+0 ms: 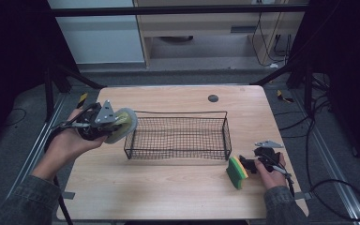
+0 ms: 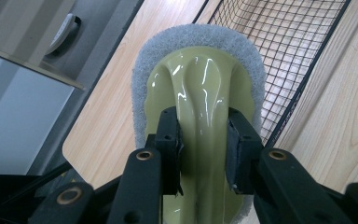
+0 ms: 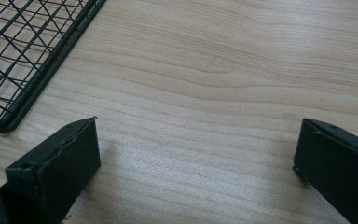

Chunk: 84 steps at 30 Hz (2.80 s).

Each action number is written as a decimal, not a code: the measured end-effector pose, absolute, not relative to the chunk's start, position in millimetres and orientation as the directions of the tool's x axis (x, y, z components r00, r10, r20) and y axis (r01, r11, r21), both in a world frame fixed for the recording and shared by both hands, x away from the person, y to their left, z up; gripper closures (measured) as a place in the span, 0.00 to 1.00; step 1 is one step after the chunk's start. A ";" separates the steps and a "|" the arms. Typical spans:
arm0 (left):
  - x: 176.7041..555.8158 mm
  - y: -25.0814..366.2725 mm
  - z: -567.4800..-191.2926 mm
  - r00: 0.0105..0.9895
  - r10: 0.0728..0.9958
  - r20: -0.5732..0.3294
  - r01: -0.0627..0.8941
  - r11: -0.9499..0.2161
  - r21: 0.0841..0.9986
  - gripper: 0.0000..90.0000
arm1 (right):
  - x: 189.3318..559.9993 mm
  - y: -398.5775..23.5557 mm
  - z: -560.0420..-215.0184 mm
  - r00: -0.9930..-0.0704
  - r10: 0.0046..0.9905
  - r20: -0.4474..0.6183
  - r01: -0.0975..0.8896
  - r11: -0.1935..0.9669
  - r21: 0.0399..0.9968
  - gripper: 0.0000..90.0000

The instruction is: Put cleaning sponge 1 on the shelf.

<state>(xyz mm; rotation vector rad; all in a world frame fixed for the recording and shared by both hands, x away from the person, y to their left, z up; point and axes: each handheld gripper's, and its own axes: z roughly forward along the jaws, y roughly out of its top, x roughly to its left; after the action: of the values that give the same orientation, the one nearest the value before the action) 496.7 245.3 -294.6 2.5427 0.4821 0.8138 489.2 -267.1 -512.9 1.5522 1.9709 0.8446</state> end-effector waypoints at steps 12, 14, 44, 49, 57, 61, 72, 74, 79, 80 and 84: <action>509.6 225.8 -296.1 0.781 0.392 0.486 0.156 -0.876 0.457 0.77 | 489.2 -267.2 -513.0 -0.234 0.972 -0.004 0.670 0.164 0.724 0.01; 510.8 222.3 -297.1 0.785 0.385 0.485 0.151 -0.879 0.453 0.77 | 489.2 -267.2 -513.0 -0.234 0.972 -0.004 0.669 0.164 0.725 0.00; 517.5 185.4 -308.4 0.820 0.276 0.502 0.067 -0.917 0.394 0.77 | 489.8 -266.8 -512.9 -0.230 0.973 0.001 0.673 0.158 0.723 0.00; 517.5 183.3 -309.0 0.824 0.269 0.499 0.062 -0.918 0.392 0.77 | 489.7 -266.9 -512.9 -0.231 0.973 -0.001 0.673 0.161 0.722 0.00; 518.0 183.0 -306.3 0.825 0.260 0.501 0.055 -0.921 0.386 0.77 | 489.8 -266.9 -512.9 -0.231 0.973 -0.002 0.671 0.161 0.723 0.00; 519.1 181.7 -307.1 0.828 0.247 0.504 0.050 -0.927 0.371 0.77 | 489.8 -266.8 -512.9 -0.230 0.973 0.000 0.673 0.159 0.723 0.00; 522.9 179.3 -313.7 0.839 0.227 0.495 0.046 -0.935 0.350 0.77 | 489.7 -267.0 -512.9 -0.232 0.973 -0.001 0.673 0.161 0.722 0.00; 524.6 177.6 -316.2 0.841 0.223 0.492 0.047 -0.938 0.345 0.77 | 489.8 -267.0 -512.9 -0.232 0.973 -0.001 0.673 0.161 0.722 0.00; 527.6 174.5 -320.4 0.845 0.213 0.491 0.045 -0.943 0.331 0.77 | 490.0 -266.9 -512.9 -0.232 0.973 -0.002 0.671 0.161 0.724 0.00; 528.2 174.0 -321.3 0.846 0.212 0.489 0.045 -0.943 0.330 0.77 | 490.2 -266.8 -513.0 -0.232 0.973 -0.001 0.670 0.160 0.725 0.00; 529.9 172.1 -323.6 0.850 0.206 0.485 0.045 -0.945 0.323 0.77 | 490.5 -266.7 -513.0 -0.231 0.973 -0.001 0.670 0.160 0.725 0.00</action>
<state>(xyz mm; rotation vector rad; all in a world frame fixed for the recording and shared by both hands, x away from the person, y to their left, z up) 529.9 172.1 -323.6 2.7264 0.1894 0.7638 490.5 -266.7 -513.0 1.5549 1.9691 0.8437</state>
